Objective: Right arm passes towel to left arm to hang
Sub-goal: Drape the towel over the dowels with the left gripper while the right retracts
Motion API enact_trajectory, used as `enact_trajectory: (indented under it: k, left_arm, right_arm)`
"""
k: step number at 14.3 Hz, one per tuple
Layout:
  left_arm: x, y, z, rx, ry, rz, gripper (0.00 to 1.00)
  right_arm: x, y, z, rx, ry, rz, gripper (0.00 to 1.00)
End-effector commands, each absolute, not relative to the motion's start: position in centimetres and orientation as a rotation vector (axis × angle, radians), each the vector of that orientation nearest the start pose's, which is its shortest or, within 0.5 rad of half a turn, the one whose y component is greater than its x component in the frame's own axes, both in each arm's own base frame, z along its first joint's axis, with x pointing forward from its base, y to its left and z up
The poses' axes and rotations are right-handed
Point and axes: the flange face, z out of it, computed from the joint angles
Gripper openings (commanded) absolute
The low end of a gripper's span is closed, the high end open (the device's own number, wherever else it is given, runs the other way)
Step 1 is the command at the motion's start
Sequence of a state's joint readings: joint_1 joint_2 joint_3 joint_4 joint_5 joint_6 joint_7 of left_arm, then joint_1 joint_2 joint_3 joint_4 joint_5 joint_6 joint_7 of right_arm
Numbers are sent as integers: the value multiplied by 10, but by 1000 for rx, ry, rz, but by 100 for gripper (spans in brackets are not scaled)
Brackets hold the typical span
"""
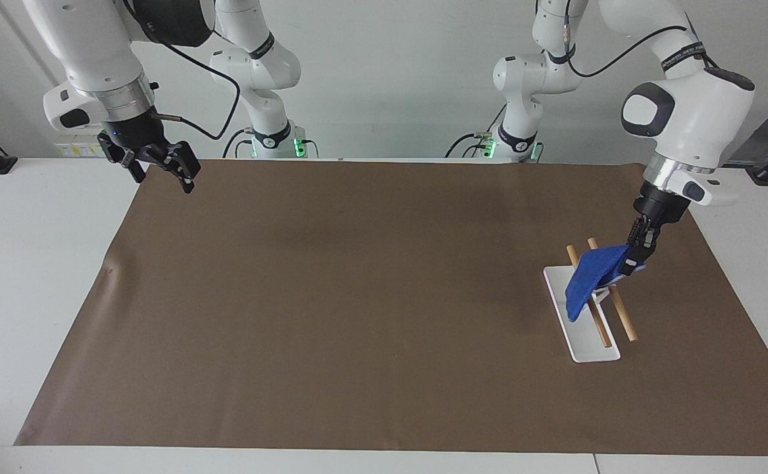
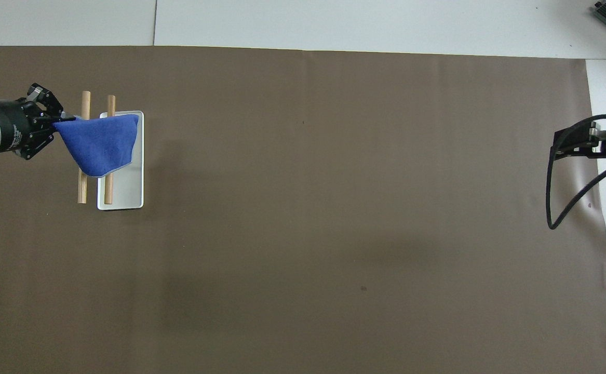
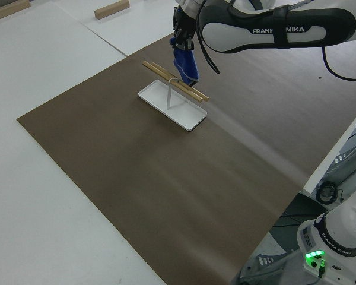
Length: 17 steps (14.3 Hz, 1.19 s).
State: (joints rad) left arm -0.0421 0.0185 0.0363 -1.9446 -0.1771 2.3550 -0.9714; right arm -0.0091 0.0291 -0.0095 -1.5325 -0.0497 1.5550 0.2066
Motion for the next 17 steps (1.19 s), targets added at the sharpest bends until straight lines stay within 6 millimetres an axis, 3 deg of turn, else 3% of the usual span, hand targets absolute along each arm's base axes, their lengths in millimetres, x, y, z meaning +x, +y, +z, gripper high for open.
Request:
enact_trajectory:
  k: [1, 4, 6, 12, 17]
  left_arm:
    - [593, 4, 513, -2800, -1885, -458, 0]
    - [592, 11, 512, -2750, -1886, -473, 0]
    - [592, 16, 511, -2734, -1855, -497, 0]
    - [592, 40, 514, -2668, -1770, -581, 0]
    - [595, 43, 504, -2661, -1754, -600, 0]
  right_arm:
    - [548, -14, 614, -3159, 320, 32, 100]
    - [548, -14, 616, -3159, 320, 23, 100]
    - [553, -16, 635, -3163, 325, -37, 100]
    - [548, -21, 631, -3151, 350, -4, 100]
    - [545, -13, 630, -3092, 341, 37, 100]
